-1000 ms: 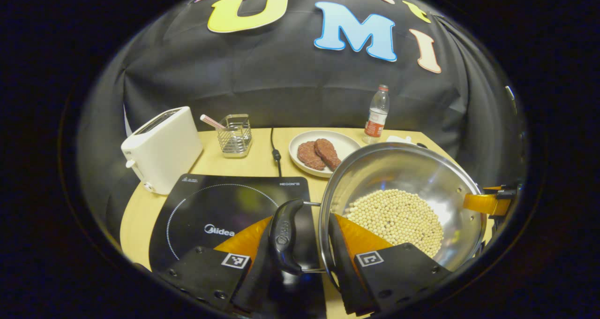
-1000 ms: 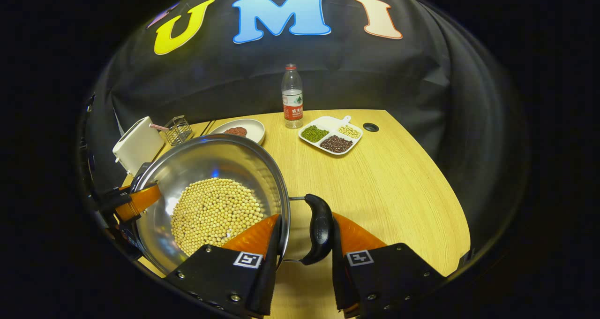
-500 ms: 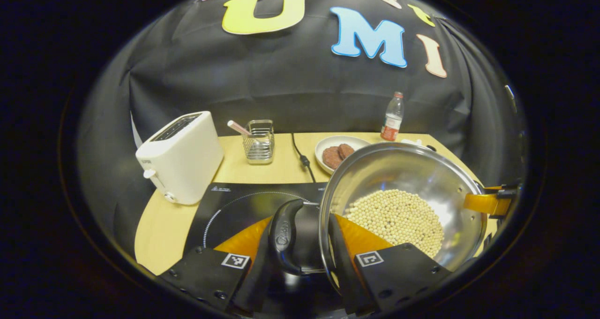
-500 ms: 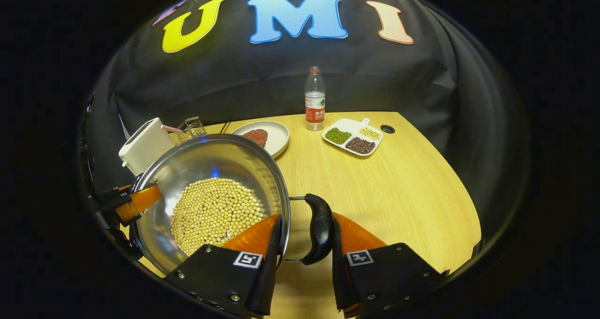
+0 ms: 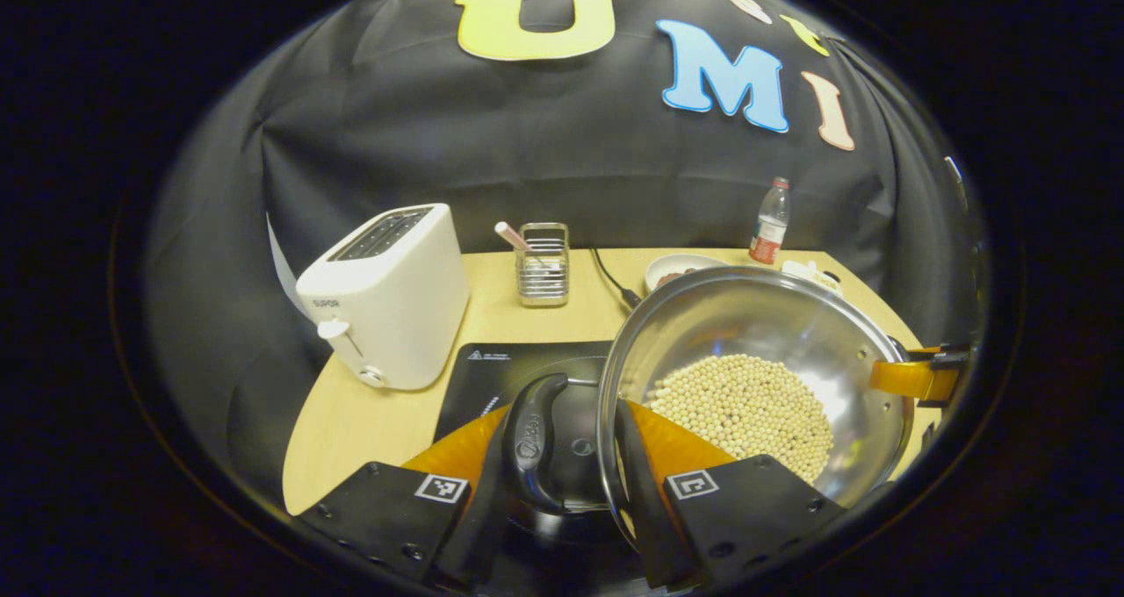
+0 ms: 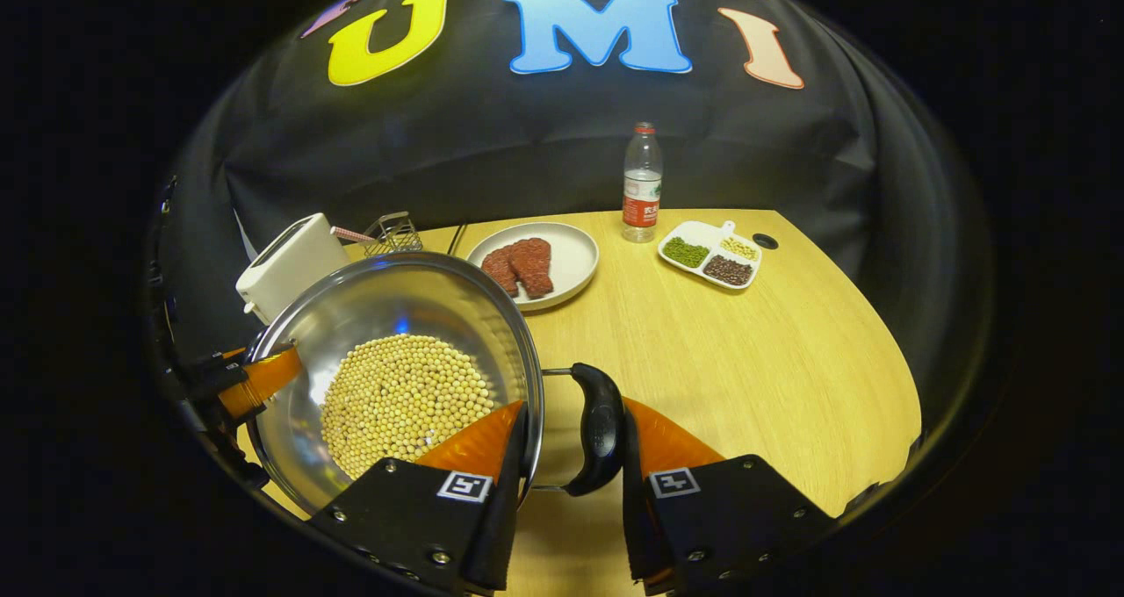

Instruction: First push the handle of the pot to place it horizontally, then grasp the pot with both hands and set it on the induction cooktop.

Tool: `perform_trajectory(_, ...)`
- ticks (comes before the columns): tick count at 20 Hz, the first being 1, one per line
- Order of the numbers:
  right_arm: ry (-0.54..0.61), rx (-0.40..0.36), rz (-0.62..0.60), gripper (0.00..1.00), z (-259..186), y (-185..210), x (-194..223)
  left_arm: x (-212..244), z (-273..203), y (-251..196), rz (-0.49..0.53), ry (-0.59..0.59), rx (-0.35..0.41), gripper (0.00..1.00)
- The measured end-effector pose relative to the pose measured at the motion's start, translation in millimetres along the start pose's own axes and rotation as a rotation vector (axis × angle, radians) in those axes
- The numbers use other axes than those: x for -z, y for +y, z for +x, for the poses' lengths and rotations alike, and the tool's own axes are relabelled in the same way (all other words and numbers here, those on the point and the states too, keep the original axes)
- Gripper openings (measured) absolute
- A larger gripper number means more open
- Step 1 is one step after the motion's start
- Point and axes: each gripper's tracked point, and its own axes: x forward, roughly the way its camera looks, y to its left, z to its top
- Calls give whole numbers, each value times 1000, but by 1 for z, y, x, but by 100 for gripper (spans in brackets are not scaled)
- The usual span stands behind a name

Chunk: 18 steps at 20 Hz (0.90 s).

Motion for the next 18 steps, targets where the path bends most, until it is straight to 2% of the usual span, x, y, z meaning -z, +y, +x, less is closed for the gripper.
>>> perform_trajectory(1, -1, -2, -3, 51, 1, 7, -1, 0, -1, 9, 1, 0, -3, 64)
perform_trajectory(2, -2, -4, -5, 51, 2, 14, -2, 0, 0, 17, 1, -2, -5, 68)
perform_trajectory(4, -2, -12, -7, 51, 5, 29, -3, -1, -1, 33, 2, -9, -14, 64)
perform_trajectory(5, -4, -15, -10, 51, 6, 35, -4, -2, 0, 40, 2, -12, -18, 68)
perform_trajectory(11, -7, -28, -9, 50, 18, 71, -4, 0, 9, 77, 5, -1, -39, 68)
perform_trajectory(14, 8, -38, -3, 50, 29, 79, 0, 1, 16, 89, 18, 5, -48, 68)
perform_trajectory(15, 12, -38, 0, 51, 32, 79, 1, 1, 19, 91, 21, 8, -49, 64)
perform_trajectory(18, 20, -43, 12, 51, 39, 79, -1, 7, 22, 95, 9, 21, -58, 65)
